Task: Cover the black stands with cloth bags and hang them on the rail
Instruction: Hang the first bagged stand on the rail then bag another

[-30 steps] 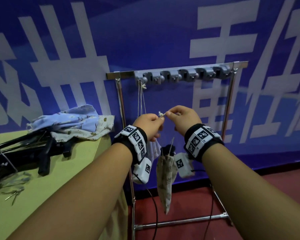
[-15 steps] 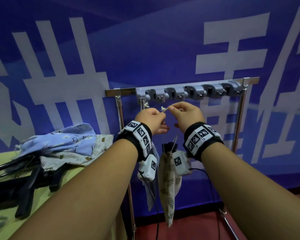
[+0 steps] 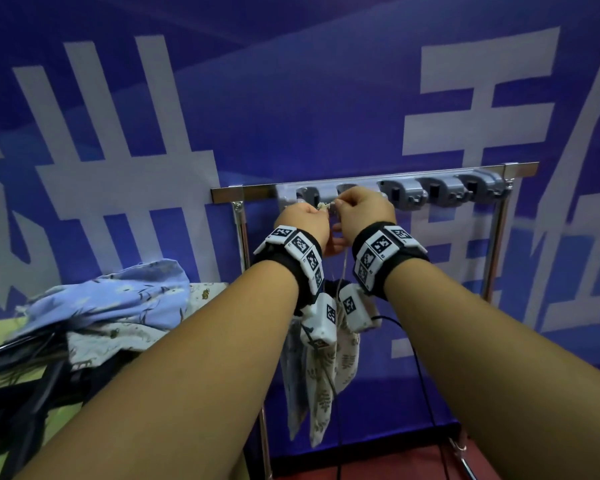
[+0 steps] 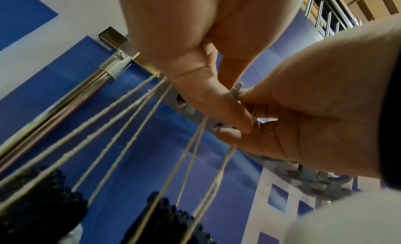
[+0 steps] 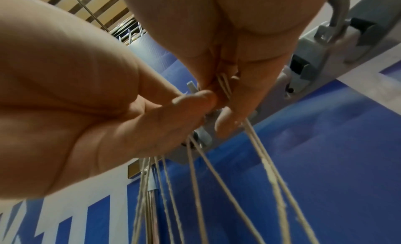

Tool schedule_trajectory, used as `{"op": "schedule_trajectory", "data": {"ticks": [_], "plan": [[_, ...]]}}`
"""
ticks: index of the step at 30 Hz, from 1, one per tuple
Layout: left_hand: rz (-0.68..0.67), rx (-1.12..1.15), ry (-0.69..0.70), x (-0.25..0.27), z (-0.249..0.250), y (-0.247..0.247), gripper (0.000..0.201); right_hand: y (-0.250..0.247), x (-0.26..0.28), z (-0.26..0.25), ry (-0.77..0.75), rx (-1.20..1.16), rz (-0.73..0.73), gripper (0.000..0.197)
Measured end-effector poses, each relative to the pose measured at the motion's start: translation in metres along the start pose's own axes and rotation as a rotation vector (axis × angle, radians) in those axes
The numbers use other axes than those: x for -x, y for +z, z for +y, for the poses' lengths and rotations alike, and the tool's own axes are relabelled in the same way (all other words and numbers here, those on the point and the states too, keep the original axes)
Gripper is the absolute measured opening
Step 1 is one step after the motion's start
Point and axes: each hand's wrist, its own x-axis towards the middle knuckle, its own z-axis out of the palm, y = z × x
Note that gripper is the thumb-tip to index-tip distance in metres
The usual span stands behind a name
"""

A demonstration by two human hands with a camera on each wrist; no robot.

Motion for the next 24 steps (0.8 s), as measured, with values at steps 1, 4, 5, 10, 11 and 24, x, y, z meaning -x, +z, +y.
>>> {"op": "schedule_trajectory", "data": {"ticks": [1, 4, 5, 10, 11, 24], "plan": [[0.009, -0.003, -0.015, -0.004, -0.006, 0.001, 0.02, 0.001, 0.001, 0.002, 0.013, 0.003, -0.006, 0.017], [-0.074, 0.028, -0.052, 0.014, -0.009, 0.0, 0.019, -0.001, 0.007, 0.007, 0.045, 0.007, -0.003, 0.019], [-0.098, 0.042, -0.068, 0.018, -0.008, 0.0, 0.02, -0.003, 0.01, 0.006, 0.048, 0.023, -0.013, 0.017], [-0.11, 0.032, -0.106, 0.033, -0.011, -0.021, 0.02, -0.019, 0.028, 0.0, 0.046, 0.159, -0.067, 0.021], [-0.124, 0.024, -0.112, 0.039, -0.01, -0.028, 0.02, -0.021, 0.033, -0.003, 0.052, 0.164, -0.081, 0.021], [-0.085, -0.14, 0.017, 0.15, 0.025, -0.204, 0.02, 0.012, 0.165, -0.112, -0.017, 0.068, -0.261, 0.025]]}}
